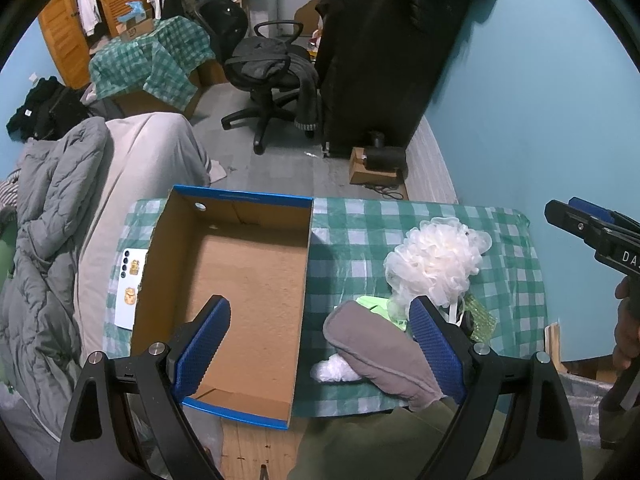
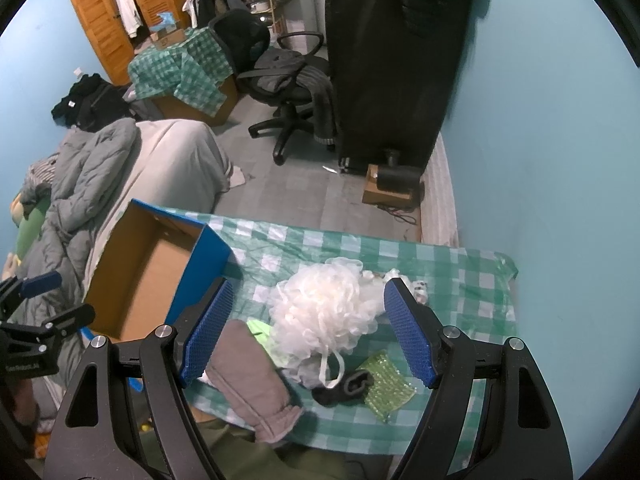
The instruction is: Organize soft objects
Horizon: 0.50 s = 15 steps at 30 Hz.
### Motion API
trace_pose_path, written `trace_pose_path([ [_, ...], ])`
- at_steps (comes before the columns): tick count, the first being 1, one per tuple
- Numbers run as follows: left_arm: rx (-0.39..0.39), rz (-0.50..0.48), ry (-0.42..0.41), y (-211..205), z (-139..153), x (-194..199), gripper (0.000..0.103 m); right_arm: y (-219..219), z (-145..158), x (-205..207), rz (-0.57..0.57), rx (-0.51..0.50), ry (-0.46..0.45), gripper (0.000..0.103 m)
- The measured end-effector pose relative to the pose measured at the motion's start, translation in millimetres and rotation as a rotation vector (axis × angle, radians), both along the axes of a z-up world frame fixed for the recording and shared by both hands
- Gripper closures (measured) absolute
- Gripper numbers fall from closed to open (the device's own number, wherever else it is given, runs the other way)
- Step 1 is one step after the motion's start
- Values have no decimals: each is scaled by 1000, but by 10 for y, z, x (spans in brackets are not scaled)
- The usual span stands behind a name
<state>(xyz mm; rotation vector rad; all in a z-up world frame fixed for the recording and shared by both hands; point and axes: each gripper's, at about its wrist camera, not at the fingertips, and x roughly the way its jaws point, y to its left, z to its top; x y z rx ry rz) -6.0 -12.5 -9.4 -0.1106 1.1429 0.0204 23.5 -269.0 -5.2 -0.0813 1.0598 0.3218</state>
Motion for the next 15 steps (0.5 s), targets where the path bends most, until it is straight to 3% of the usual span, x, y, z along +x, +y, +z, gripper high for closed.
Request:
trace_pose_path([
  [15, 5, -12, -3, -93, -36, 17, 11, -6, -2, 12, 2, 0, 3, 26],
])
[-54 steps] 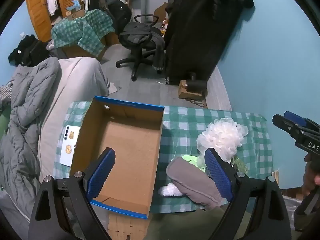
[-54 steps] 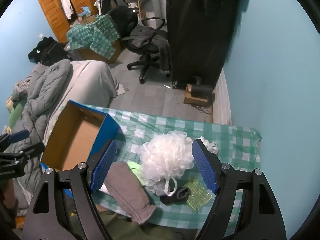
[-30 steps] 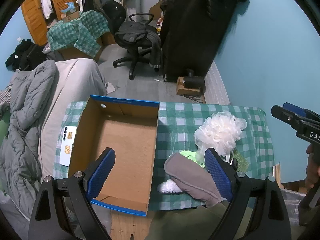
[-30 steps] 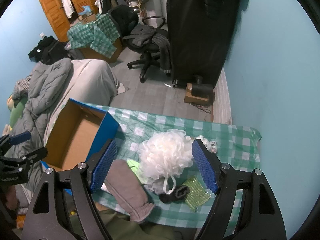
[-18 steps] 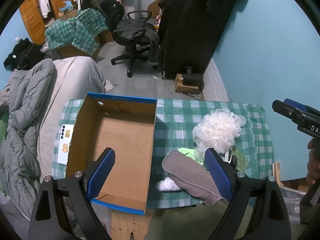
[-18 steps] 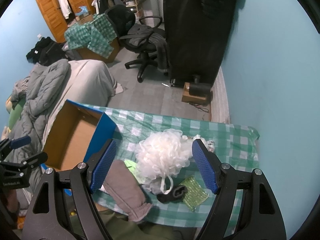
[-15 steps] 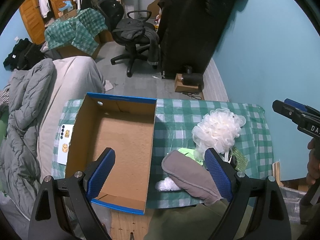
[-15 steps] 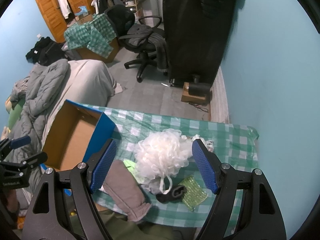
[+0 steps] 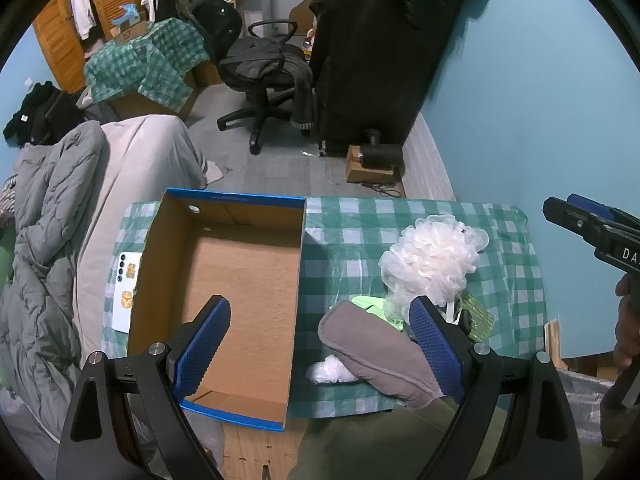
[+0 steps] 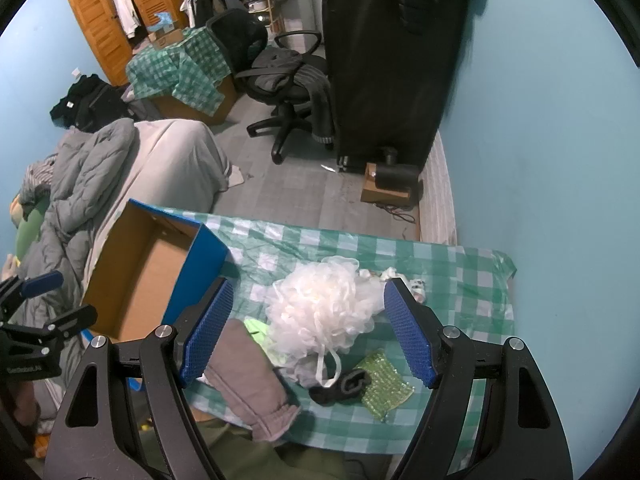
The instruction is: Organize soft objects
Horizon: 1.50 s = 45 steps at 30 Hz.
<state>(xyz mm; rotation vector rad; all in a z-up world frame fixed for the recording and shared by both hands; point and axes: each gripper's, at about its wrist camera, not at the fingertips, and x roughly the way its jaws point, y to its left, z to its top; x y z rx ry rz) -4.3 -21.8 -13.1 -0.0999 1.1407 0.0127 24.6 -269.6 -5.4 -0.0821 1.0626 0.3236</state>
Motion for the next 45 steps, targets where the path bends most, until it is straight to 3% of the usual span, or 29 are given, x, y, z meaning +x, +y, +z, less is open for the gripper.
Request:
trace_pose_path([
  [45, 0, -45, 13, -275, -26, 77, 11, -59, -17, 23, -4, -1, 5, 26],
])
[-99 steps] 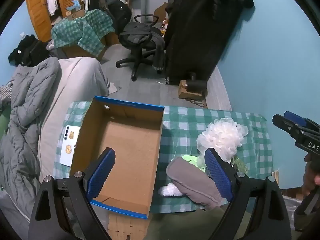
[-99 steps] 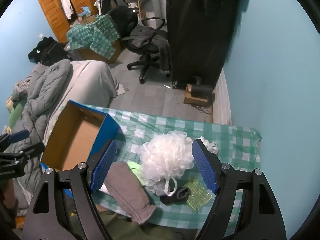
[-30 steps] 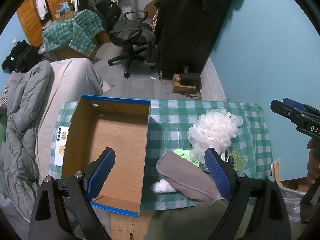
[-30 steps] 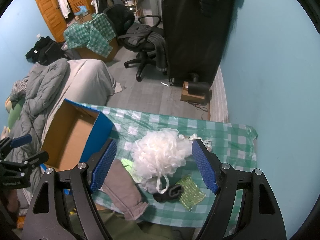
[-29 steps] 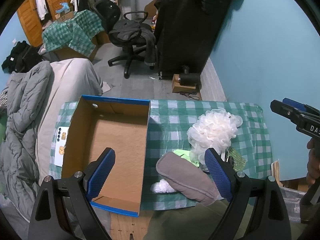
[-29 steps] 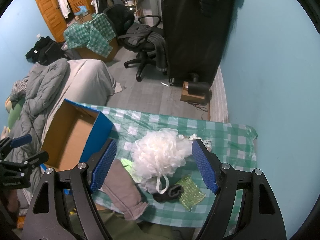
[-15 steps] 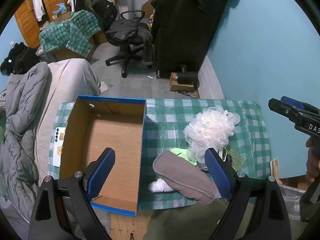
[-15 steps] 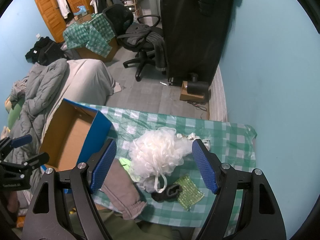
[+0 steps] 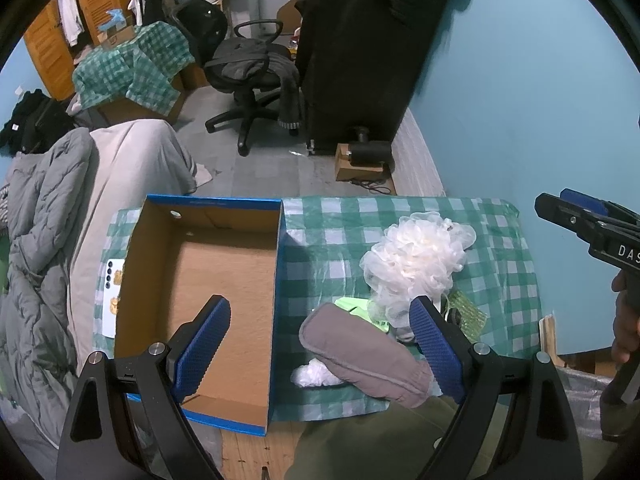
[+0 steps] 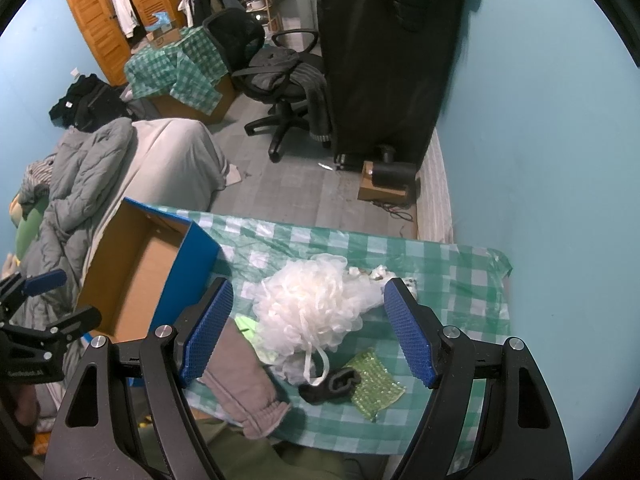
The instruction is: Organize soft objects
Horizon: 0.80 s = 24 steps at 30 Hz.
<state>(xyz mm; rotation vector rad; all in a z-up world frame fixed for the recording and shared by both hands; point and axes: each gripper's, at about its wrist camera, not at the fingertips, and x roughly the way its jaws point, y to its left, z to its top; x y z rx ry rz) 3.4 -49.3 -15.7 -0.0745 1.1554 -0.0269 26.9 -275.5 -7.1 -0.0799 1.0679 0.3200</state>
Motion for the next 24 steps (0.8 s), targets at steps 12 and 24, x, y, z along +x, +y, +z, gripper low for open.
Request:
trace_pose_path([
  [12, -8, -114, 39, -269, -173, 225, 11, -378, -180, 42, -47, 7, 44, 26],
  [24, -33, -207, 124, -572, -611, 616, 11, -881, -455, 30, -111, 9, 86, 26],
])
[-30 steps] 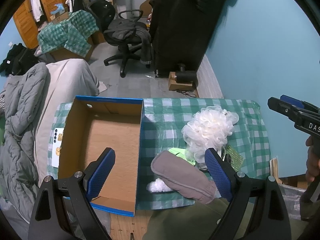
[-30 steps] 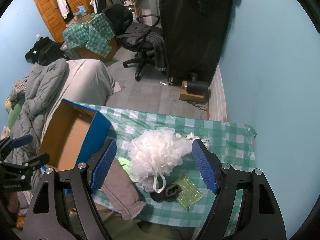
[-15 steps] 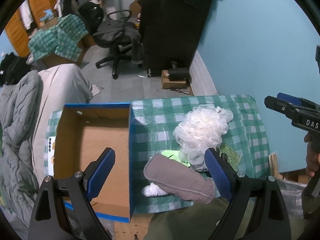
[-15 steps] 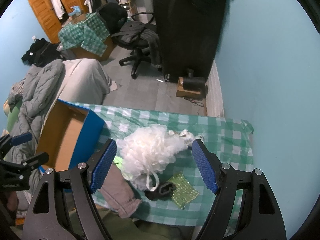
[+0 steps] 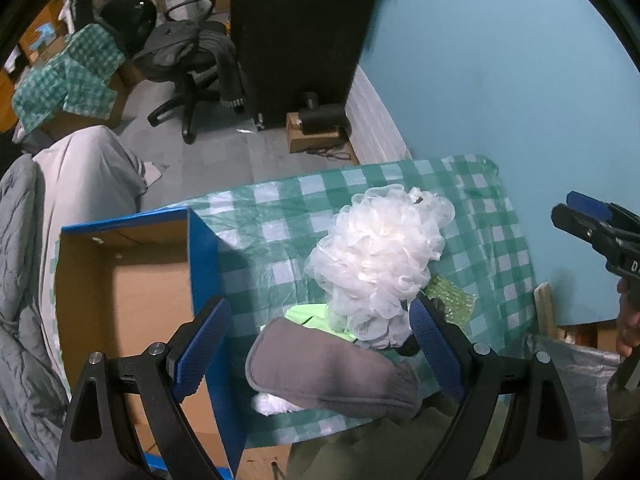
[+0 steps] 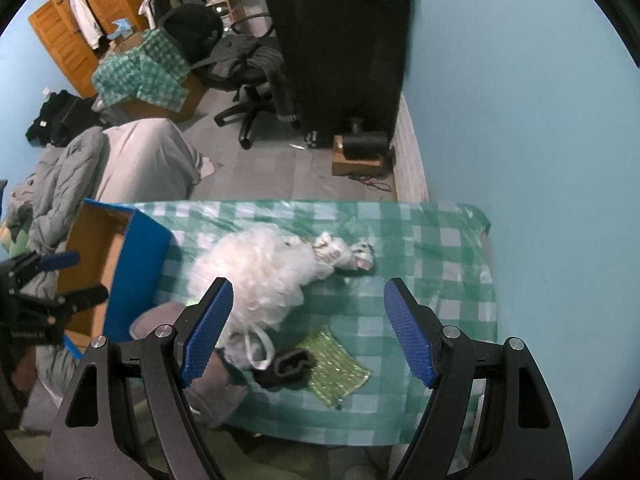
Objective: Organize soft objects
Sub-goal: 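Grasp the white mesh bath puff with the left gripper while the right grasps the green scrub pad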
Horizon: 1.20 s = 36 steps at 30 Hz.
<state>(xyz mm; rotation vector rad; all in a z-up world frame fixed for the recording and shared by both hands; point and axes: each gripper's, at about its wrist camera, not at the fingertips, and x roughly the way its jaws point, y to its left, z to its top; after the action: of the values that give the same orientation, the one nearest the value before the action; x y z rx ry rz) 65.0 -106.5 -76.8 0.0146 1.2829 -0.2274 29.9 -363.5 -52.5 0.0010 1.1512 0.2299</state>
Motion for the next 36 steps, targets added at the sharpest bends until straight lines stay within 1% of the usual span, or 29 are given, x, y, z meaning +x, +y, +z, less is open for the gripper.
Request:
trace_pose_path([
  [6, 30, -75, 15, -180, -171, 90, 11, -152, -260, -80, -1, -13, 35, 26],
  [14, 15, -188, 49, -456, -507, 183, 11, -253, -722, -189, 18, -7, 86, 26],
  [19, 52, -229, 71, -592, -695, 241, 11, -278, -994, -223, 38, -6, 124, 26],
  [21, 55, -247, 84, -650, -756, 259, 11, -293, -1086, -236, 45, -8, 138, 26],
  [26, 110, -298, 85, -806, -894, 278, 11, -344, -1314, -278, 64, -8, 168, 26],
  [32, 165, -378, 112, -1005, -1118, 341, 11, -364, -1611, -380, 128, -12, 210, 26],
  [36, 231, -425, 127, -1142, -1295, 380, 11, -324, -1821, -480, 203, -76, 250, 26],
])
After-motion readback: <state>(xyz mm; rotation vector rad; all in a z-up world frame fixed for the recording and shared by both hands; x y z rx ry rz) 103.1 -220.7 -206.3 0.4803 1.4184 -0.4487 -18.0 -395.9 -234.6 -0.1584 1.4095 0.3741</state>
